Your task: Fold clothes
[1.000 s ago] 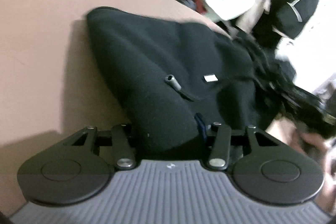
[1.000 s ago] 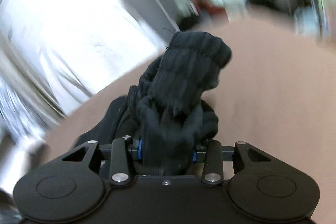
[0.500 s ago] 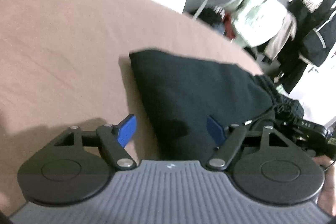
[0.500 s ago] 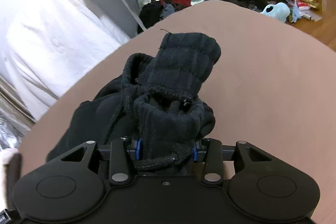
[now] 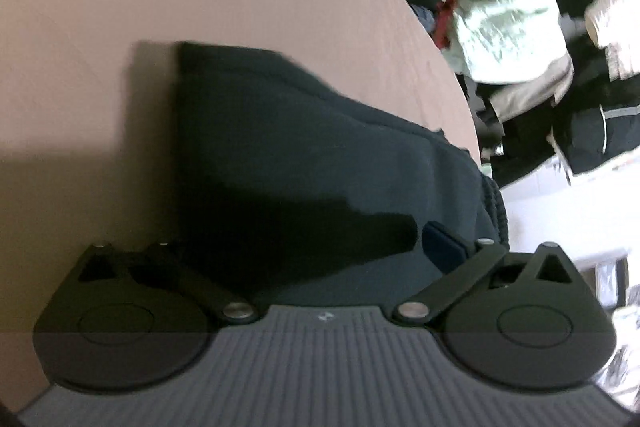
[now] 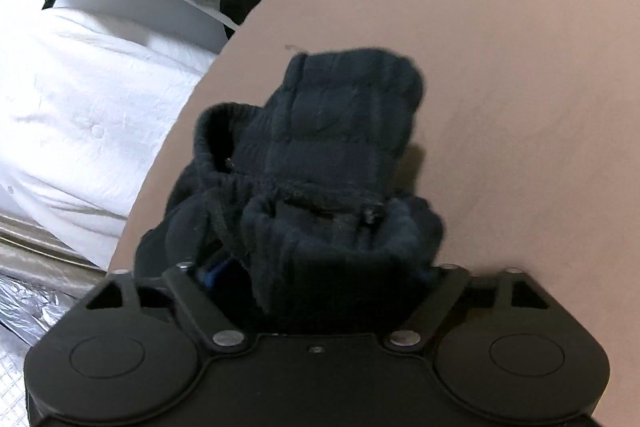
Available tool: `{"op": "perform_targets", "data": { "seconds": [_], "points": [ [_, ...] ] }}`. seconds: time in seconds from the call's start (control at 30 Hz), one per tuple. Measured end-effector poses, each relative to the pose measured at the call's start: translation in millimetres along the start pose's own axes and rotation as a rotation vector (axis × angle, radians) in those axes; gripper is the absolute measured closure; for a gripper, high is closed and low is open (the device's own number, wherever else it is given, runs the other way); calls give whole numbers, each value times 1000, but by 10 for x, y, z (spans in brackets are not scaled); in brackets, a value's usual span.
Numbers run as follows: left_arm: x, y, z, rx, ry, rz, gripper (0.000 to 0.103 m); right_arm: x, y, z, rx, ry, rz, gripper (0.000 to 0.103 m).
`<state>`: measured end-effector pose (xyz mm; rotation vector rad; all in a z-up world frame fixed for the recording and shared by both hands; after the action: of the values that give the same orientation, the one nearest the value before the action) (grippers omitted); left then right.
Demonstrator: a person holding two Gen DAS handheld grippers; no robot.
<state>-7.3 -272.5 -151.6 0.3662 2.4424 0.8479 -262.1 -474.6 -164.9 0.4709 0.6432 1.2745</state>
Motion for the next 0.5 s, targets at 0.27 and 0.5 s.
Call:
{"op": "perform_targets", "data": {
  "seconds": [0.27, 0.5],
  "points": [
    [14, 222, -600, -283, -425, -16, 84, 172, 138, 505, -56, 332, -164, 51],
    [178, 569, -912, -312, -478, -123, 88, 475, 701, 992, -150, 558, -326, 54]
  ]
}}
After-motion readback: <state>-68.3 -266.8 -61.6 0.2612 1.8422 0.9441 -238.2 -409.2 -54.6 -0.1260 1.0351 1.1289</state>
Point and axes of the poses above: each gripper's, at about its wrist camera, not at the fingertips, and y roughly against the way its jaws point, z to its left, x to its underside, the point moved 6 cm from there along -y, roughly the way its jaws point, and after that the axes turned 10 degrees about -y, right-handed, at the moved point
